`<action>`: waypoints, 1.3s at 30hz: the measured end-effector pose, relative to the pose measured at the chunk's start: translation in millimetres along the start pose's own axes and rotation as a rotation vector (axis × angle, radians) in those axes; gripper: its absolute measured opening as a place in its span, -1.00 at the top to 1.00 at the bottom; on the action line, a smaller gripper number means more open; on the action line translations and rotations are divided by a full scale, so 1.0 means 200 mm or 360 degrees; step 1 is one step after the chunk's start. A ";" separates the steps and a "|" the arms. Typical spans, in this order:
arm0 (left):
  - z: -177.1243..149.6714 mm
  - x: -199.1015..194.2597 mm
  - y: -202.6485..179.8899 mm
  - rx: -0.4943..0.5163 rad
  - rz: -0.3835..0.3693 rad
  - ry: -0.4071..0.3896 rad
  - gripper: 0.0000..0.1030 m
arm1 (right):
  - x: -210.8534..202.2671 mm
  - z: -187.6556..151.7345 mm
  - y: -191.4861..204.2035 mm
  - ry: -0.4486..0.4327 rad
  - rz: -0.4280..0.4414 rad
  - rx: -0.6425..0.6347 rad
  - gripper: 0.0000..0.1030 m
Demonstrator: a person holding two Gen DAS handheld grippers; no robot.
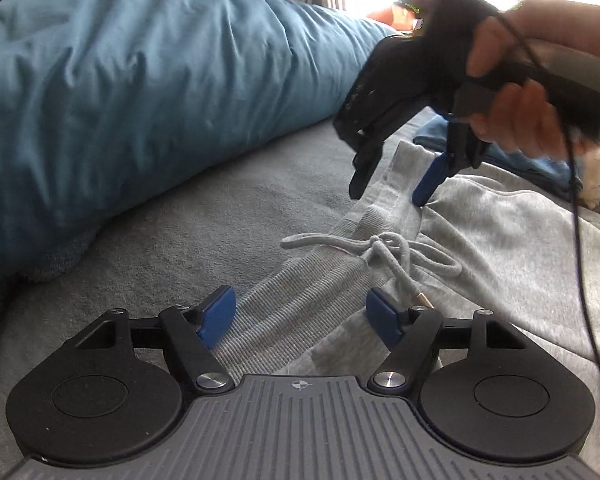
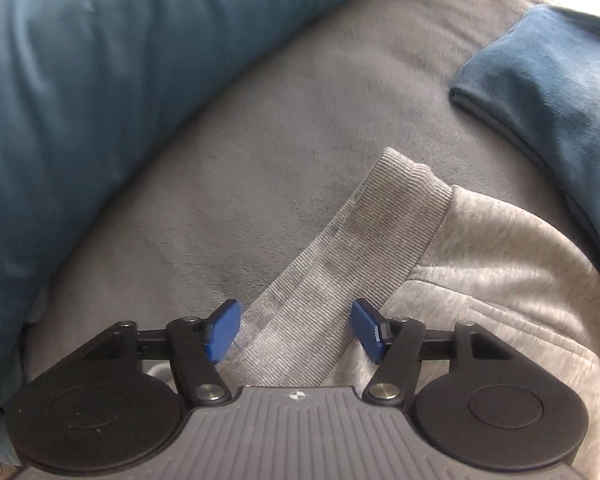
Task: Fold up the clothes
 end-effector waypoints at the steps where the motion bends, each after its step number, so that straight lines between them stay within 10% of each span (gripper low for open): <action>1: 0.00 0.00 0.00 0.0001 -0.0007 -0.0011 -0.41 | 0.01 0.00 0.01 0.0019 -0.0023 -0.0001 -0.25; 14: -0.04 0.05 0.03 -0.0061 -0.0149 0.0011 -0.24 | 0.01 -0.03 -0.01 0.0171 -0.0112 -0.0042 0.14; 22: -0.02 0.07 0.02 -0.0074 -0.0188 0.0017 -0.25 | 0.02 -0.08 0.00 0.0242 -0.0201 -0.0140 -0.28; 32: -0.03 0.07 0.00 -0.0054 -0.0174 -0.0031 -0.22 | -0.06 -0.19 0.00 0.0172 -0.0231 -0.0288 0.28; 34: -0.03 0.07 0.00 -0.0026 -0.0155 -0.0055 -0.13 | -0.10 -0.21 0.01 0.0136 -0.0211 -0.0315 0.53; 35: -0.03 0.07 0.00 -0.0017 -0.0148 -0.0064 -0.04 | -0.11 -0.22 0.02 0.0114 -0.0188 -0.0325 1.00; 39: -0.04 0.07 -0.02 0.0021 -0.0127 -0.0097 0.36 | -0.14 -0.28 0.04 0.0054 -0.0145 -0.0357 1.00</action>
Point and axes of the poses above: each gripper's, at about its wrist camera, not at the fingertips, and x roughly the way its jaws point, y to its left, z to its top, the point moved 5 cm from there along x, roughly the way its jaws point, and after that the axes turned 9 degrees about z, right-handed, at the moved point
